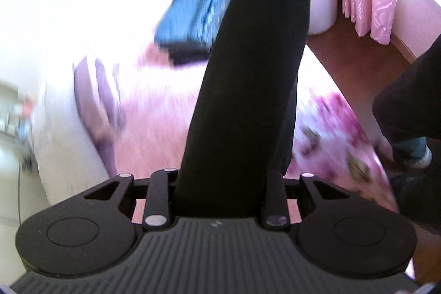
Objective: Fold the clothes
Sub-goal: 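Carry the jacket with both grippers onto the stack of folded jeans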
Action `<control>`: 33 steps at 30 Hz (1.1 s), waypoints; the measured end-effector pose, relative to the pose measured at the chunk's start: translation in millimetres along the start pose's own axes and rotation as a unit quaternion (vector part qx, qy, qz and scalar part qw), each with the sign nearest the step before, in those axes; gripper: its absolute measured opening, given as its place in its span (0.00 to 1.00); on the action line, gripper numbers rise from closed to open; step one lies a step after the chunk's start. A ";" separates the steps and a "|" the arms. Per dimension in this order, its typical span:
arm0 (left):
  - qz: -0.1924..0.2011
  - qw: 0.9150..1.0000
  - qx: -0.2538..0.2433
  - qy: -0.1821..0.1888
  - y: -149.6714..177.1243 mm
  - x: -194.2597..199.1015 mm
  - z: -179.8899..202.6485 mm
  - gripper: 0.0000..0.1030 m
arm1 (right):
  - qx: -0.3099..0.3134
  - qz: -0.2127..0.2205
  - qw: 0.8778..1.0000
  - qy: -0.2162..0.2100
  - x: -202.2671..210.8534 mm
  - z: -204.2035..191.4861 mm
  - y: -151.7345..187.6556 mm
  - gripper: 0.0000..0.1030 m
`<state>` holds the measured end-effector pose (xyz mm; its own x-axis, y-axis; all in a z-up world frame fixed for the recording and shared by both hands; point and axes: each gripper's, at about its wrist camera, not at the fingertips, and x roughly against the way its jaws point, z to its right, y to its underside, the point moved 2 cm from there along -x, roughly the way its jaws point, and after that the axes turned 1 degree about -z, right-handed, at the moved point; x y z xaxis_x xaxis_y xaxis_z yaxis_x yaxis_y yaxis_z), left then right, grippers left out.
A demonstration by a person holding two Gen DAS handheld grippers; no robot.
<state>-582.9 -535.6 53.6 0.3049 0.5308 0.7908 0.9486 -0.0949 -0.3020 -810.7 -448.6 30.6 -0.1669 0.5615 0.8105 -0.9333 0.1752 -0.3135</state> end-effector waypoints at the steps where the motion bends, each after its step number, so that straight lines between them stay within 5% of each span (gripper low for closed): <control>1: 0.010 1.000 -0.011 -0.003 -17.6 -9.4 -12.9 0.27 | -0.012 -0.006 1.000 0.011 2.0 16.2 9.8 0.30; 8: 0.048 0.997 -0.045 -0.052 -154.3 -101.3 -114.1 0.27 | -0.049 -0.019 0.995 0.086 -22.6 164.7 89.8 0.30; 13: 0.029 0.993 -0.025 -0.114 -255.7 -192.9 -186.7 0.27 | -0.036 0.004 0.991 0.125 -75.5 299.5 164.2 0.30; 17: 0.011 0.987 -0.022 -0.161 -304.9 -272.9 -198.0 0.27 | -0.007 0.023 0.986 0.168 -132.8 375.5 216.5 0.32; 21: -0.023 0.993 -0.007 -0.115 -315.2 -386.5 -150.8 0.28 | 0.025 0.018 0.986 0.165 -223.4 373.5 280.7 0.35; 25: -0.069 0.996 -0.033 -0.052 -309.2 -464.9 -91.6 0.37 | 0.032 -0.029 0.997 0.071 -299.8 334.9 337.1 0.37; 26: -0.071 0.995 -0.036 -0.052 -307.0 -471.3 -84.1 0.37 | 0.033 -0.042 0.998 0.043 -316.8 324.0 349.3 0.39; 33: -0.061 0.994 -0.046 -0.076 -296.1 -448.3 -86.8 0.45 | 0.017 -0.029 0.997 0.074 -293.0 312.3 369.6 0.53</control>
<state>-993.0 -818.5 -165.3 0.1782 0.6632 0.7269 0.9834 -0.0954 -0.1541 -1206.1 -800.9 -168.2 -0.0656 0.6649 0.7440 -0.9504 0.1855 -0.2496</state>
